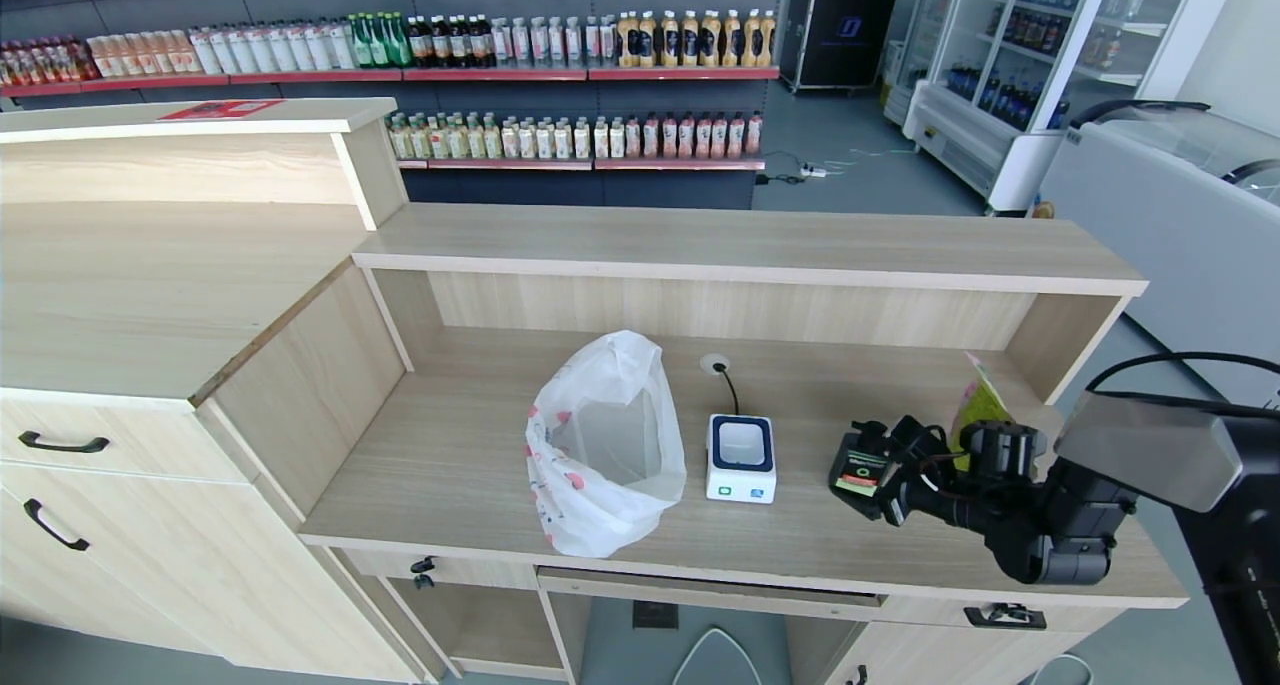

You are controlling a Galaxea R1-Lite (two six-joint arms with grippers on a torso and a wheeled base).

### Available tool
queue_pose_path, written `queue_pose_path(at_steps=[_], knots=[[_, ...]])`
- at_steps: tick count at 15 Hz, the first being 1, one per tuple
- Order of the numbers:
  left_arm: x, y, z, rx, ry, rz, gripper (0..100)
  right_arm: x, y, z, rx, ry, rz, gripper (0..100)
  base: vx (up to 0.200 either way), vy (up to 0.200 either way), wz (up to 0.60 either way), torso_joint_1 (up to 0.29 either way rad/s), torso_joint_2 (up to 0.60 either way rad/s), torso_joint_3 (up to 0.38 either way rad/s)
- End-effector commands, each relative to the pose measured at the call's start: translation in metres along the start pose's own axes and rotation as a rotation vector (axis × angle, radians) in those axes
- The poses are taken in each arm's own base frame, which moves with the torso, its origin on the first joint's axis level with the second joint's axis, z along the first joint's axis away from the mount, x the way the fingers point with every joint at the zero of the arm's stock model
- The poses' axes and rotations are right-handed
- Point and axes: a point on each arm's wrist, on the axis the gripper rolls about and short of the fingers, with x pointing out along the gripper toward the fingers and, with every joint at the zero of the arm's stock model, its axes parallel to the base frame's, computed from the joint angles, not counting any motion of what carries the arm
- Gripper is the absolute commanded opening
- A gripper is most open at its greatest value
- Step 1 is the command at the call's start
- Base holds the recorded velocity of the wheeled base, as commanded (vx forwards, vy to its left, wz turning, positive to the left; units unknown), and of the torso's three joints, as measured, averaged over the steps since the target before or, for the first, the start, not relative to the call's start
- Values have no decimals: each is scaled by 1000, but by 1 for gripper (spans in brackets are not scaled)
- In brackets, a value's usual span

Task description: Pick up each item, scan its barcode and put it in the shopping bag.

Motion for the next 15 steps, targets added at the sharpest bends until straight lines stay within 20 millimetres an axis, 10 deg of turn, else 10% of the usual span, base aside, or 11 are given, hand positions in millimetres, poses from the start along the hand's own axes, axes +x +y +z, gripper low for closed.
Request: queue_pose_path(at_steps=[1,3,4,10,15], knots=[[0,0,0,-2,1,0,100,4,2,-4,1,2,6,100,0,0,0,0,0,0],[0,0,0,-2,1,0,100,7,-1,-2,-4,-2,6,100,0,0,0,0,0,0],[0,0,0,0,1,0,100,11,-1,-1,-11,-10,5,0,0,0,0,0,0,0],[0,0,0,-2,1,0,100,13,5,2,-26,-9,8,0,0,0,0,0,0,0],[0,0,0,0,1,0,100,-24,4,11,-65,38,-4,0,0,0,0,0,0,0]])
